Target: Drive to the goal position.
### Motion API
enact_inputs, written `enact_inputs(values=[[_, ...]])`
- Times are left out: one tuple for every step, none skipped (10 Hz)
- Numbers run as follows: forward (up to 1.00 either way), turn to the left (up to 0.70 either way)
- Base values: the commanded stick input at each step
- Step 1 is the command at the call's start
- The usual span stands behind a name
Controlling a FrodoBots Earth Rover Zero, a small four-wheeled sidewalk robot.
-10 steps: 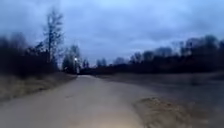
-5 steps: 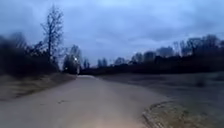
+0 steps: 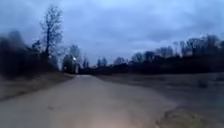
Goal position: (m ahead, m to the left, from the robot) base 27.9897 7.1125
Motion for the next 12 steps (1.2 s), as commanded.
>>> enact_inputs(values=[[1.0, 0.0], [1.0, 0.0], [1.0, 0.0], [1.0, 0.0], [1.0, 0.06], [1.0, 0.4], [1.0, 0.4], [1.0, 0.23], [1.0, 0.06], [1.0, 0.0], [1.0, 0.0], [1.0, 0.0]])
